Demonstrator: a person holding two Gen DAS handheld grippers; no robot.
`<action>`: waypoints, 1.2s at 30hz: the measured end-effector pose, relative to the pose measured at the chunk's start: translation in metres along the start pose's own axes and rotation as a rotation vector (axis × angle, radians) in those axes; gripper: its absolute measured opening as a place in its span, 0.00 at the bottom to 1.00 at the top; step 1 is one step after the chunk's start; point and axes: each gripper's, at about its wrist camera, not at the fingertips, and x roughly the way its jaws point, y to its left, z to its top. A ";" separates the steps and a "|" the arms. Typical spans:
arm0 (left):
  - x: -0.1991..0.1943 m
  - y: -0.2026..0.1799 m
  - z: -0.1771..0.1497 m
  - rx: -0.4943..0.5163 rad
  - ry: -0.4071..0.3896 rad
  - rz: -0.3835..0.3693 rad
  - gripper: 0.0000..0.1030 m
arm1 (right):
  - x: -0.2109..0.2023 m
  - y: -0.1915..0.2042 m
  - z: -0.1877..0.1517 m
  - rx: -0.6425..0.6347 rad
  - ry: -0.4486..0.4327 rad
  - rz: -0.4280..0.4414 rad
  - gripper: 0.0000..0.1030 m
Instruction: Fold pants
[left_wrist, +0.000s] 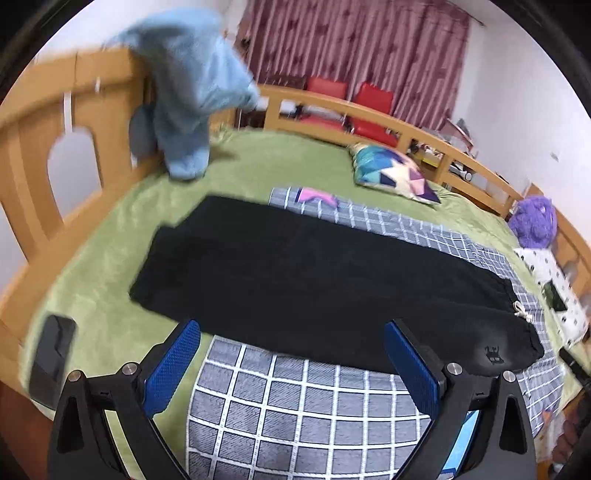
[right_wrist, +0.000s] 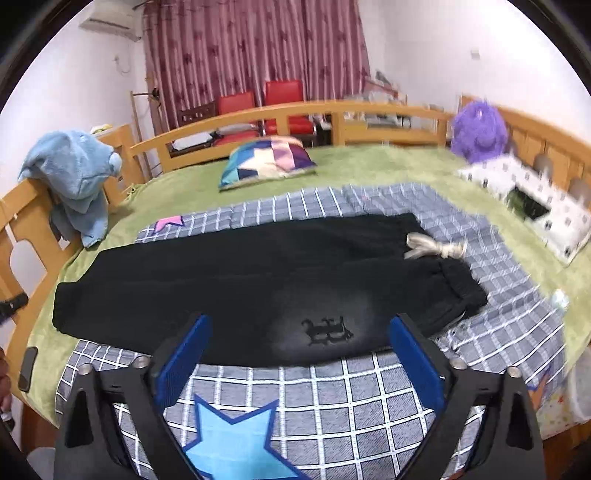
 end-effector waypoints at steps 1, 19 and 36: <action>0.013 0.011 -0.004 -0.032 0.024 -0.008 0.96 | 0.016 -0.012 -0.005 0.022 0.033 -0.001 0.82; 0.163 0.078 -0.052 -0.290 0.134 -0.072 0.81 | 0.166 -0.111 -0.065 0.379 0.216 0.069 0.64; 0.149 0.062 0.052 -0.194 0.068 -0.060 0.14 | 0.159 -0.102 0.024 0.285 0.151 0.062 0.18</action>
